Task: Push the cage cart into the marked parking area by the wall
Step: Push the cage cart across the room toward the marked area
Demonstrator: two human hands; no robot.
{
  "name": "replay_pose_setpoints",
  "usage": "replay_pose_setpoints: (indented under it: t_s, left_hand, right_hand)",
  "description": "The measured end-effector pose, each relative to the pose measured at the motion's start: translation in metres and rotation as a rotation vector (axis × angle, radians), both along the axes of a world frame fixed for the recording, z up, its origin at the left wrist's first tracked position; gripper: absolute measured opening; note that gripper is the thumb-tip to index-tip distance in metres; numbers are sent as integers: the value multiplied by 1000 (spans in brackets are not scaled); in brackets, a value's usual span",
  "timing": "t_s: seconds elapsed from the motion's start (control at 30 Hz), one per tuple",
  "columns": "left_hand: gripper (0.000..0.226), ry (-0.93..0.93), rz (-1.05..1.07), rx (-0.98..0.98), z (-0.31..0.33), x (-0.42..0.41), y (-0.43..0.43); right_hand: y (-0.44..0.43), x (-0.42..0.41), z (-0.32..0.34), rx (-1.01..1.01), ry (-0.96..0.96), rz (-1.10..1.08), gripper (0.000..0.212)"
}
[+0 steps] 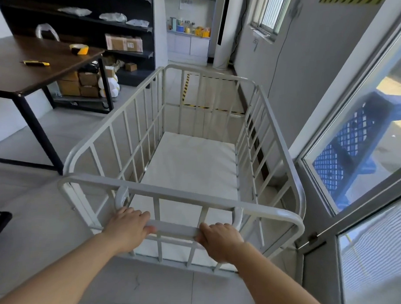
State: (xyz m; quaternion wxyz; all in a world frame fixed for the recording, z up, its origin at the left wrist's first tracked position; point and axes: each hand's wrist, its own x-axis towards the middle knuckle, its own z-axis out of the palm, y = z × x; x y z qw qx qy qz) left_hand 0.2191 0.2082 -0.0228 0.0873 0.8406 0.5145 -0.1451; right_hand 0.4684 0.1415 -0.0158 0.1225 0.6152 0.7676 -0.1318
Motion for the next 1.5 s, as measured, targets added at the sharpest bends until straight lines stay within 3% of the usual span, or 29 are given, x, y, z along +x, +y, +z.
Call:
replay_pose_setpoints:
  t_s: [0.67,1.5]
  left_hand:
    - [47,8,-8,92,-5,63,125]
    - [46,15,-43,131,-8,97,373]
  right_hand:
    - [126,61,-9,74,-47,-9,43]
    - [368,91,-10,38,-30,-97,44]
